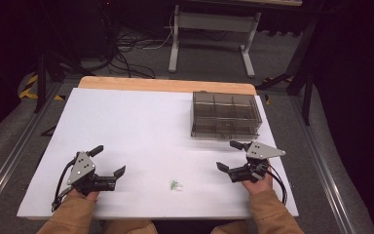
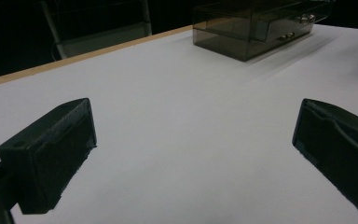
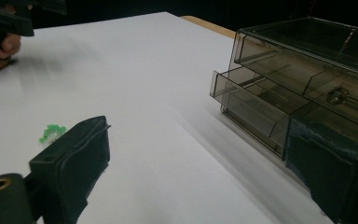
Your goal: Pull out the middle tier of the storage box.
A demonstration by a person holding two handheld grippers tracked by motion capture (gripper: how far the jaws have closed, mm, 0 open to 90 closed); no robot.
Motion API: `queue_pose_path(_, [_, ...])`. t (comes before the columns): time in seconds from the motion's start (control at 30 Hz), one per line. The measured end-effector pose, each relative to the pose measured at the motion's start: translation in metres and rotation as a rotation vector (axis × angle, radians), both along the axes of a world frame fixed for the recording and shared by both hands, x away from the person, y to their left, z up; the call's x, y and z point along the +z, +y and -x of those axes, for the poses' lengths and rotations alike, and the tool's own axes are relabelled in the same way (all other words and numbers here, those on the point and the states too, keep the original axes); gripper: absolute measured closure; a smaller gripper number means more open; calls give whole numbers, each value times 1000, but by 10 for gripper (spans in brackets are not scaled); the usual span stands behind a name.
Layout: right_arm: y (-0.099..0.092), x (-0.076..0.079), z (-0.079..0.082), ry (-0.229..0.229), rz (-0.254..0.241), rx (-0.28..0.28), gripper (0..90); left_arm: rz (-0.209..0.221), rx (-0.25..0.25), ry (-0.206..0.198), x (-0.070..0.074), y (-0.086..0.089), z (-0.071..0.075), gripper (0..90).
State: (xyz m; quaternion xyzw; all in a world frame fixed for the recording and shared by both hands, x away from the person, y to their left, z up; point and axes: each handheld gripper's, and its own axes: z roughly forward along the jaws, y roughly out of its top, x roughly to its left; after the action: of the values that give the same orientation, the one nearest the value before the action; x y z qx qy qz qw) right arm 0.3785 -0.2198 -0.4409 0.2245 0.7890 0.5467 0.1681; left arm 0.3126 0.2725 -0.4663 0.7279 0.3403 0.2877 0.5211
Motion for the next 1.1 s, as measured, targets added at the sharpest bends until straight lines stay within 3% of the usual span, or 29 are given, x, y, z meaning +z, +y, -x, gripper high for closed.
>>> queue_pose_path(0.23, [-6,1,-5,35,-76,24,80,-1,0,0,0,0,0,5])
queue_pose_path(0.43, [-10,1,-8,39,-88,-3,39,-1,0,0,0,0,0,5])
queue_pose_path(0.63, [-13,2,-11,73,-108,-18,14,-1,1,0,0,0,0,5])
queue_pose_path(0.77, [-16,9,-11,91,-30,-16,53,0,2,0,0,0,0,4])
queue_pose_path(0.93, [-20,18,-13,115,23,-7,171,0,5,-1,0,0,0,5])
queue_pose_path(1.1, [-19,23,-16,103,79,-2,245,-1,6,2,0,0,0,4])
